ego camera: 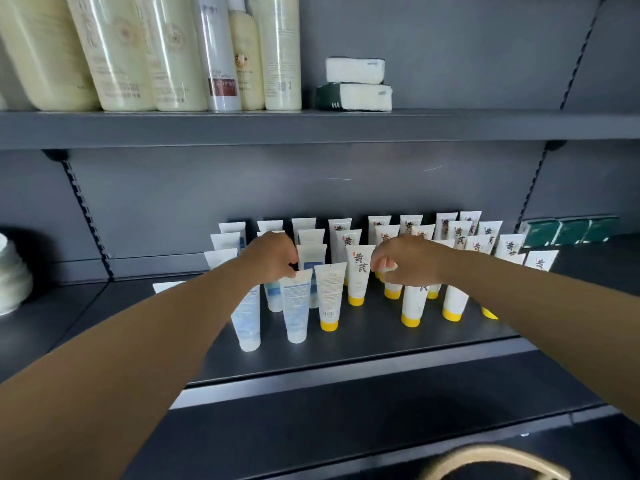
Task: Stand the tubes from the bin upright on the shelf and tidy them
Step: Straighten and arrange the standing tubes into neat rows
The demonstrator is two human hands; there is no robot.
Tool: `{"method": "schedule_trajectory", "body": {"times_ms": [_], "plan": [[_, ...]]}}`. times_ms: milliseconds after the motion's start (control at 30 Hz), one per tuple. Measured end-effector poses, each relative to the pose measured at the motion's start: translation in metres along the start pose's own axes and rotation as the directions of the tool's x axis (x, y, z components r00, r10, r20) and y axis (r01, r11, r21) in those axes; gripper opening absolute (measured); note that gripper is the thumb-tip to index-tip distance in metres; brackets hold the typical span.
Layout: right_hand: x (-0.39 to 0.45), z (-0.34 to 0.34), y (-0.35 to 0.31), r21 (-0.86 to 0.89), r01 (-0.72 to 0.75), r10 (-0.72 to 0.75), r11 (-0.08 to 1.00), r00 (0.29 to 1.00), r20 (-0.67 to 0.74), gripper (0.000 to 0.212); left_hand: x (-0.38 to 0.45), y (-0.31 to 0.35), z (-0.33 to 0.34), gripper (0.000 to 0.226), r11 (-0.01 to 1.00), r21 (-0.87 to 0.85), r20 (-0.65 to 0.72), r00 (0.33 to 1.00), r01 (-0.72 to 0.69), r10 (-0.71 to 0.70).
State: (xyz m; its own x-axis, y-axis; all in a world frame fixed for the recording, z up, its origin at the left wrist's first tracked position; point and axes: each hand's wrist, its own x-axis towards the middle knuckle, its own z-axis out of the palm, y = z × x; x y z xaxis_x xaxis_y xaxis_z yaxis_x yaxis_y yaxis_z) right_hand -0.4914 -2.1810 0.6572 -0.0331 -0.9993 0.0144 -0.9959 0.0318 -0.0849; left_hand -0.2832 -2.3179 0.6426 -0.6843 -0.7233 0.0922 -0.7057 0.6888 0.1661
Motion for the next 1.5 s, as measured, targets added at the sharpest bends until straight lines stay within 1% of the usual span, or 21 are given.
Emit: {"method": "schedule_trajectory", "body": {"times_ms": [100,200,267,333,467,600,700,867,1133,1333,1500], "plan": [[0.009,0.005,-0.002,0.022,-0.033,0.033,0.999,0.999,0.005,0.022,0.006,-0.003,0.004,0.023,1.000,-0.016,0.031,0.999,0.025,-0.024],[0.023,0.006,-0.001,0.056,-0.037,0.037,0.998,0.999,0.000,0.022,0.016,-0.006,0.013,0.019,1.000,-0.029,0.069,0.998,0.004,-0.002],[0.036,0.005,-0.004,0.055,-0.018,0.018,0.998,1.000,-0.002,0.023,0.021,-0.008,0.017,0.017,0.999,-0.039,0.076,0.997,-0.010,0.013],[0.049,0.007,-0.009,0.070,0.014,-0.014,0.997,1.000,0.001,0.025,0.023,-0.009,0.020,0.020,0.998,-0.057,0.078,0.997,0.007,-0.002],[0.078,0.015,-0.023,0.099,0.064,-0.070,0.993,0.996,0.060,0.037,0.025,-0.010,0.023,0.028,0.999,-0.034,0.061,0.998,0.025,-0.023],[0.095,0.027,-0.031,0.067,0.089,-0.093,0.994,0.994,0.052,0.035,0.027,-0.011,0.028,0.031,0.996,-0.059,0.033,0.998,0.060,-0.058],[0.098,0.033,-0.032,0.005,0.100,-0.100,0.995,0.993,0.059,0.029,0.028,-0.014,0.031,0.032,0.996,-0.066,0.026,0.998,0.067,-0.066],[0.098,0.033,-0.033,0.002,0.112,-0.112,0.994,0.992,0.056,0.020,0.030,-0.013,0.032,0.036,0.996,-0.056,0.022,0.997,0.075,-0.074],[0.097,0.035,-0.037,-0.009,0.105,-0.105,0.994,0.994,0.028,0.022,0.031,-0.014,0.032,0.034,0.995,-0.054,0.018,0.997,0.079,-0.078],[0.092,0.033,-0.031,0.001,0.081,-0.081,0.997,0.996,0.046,0.022,0.032,-0.013,0.033,0.032,0.995,-0.054,0.016,0.996,0.084,-0.083],[0.081,0.028,-0.020,-0.051,0.060,-0.058,0.997,0.998,0.036,0.023,0.031,-0.013,0.031,0.033,0.995,-0.050,0.023,0.996,0.092,-0.091]]}}
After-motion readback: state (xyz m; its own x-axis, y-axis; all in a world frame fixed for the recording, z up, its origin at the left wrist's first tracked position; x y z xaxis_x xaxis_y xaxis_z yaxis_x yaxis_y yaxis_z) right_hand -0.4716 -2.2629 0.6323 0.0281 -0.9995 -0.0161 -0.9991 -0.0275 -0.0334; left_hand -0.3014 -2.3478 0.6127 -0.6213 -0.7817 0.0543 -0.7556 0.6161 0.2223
